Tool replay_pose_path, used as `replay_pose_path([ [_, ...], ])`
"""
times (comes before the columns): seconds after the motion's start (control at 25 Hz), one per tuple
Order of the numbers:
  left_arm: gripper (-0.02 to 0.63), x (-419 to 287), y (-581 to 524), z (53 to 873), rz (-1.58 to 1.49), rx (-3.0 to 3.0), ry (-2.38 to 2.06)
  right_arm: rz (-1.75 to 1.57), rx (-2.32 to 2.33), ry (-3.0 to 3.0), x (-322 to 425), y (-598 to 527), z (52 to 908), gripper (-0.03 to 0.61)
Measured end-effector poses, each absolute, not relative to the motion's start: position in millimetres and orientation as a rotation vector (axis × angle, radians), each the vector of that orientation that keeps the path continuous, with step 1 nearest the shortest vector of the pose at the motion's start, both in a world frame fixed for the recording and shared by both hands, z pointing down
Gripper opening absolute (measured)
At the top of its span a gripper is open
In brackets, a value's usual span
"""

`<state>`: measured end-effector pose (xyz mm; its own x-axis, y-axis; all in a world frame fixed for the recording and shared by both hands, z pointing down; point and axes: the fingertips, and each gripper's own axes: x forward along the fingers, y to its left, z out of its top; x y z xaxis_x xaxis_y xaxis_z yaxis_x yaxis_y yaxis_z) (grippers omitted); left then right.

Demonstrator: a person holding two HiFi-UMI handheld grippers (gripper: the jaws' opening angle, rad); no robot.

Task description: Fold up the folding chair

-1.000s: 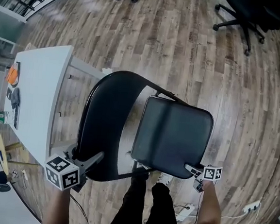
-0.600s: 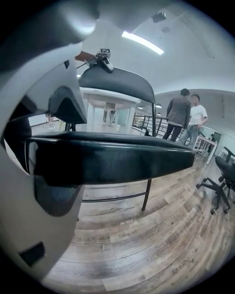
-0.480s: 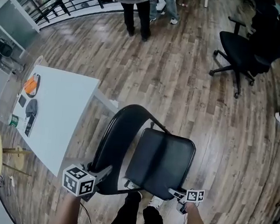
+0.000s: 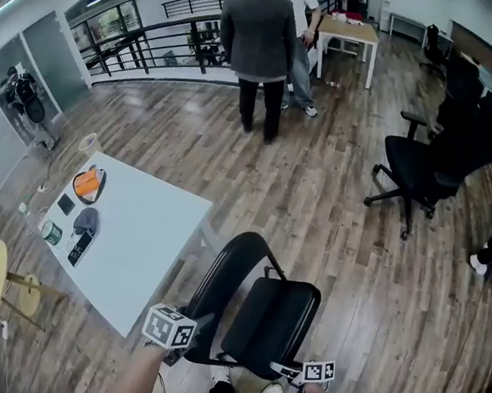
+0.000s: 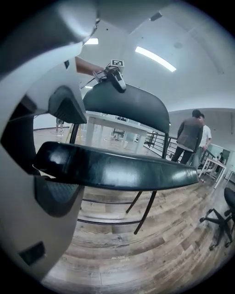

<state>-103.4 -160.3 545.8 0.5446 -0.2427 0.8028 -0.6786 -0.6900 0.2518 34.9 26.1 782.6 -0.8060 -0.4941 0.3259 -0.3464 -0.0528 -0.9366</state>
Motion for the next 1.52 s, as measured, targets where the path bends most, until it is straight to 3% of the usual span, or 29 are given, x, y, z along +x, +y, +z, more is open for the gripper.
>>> replay_pose_path([
  [0.72,0.103,-193,-202,502,0.987,2.23,-0.777,-1.793,-0.844,2.391,-173,-103,674,0.362],
  [1.52,0.092,-289,-266,512,0.961,2.194,-0.799,-1.766,-0.702,2.674,-308,-185,680,0.362],
])
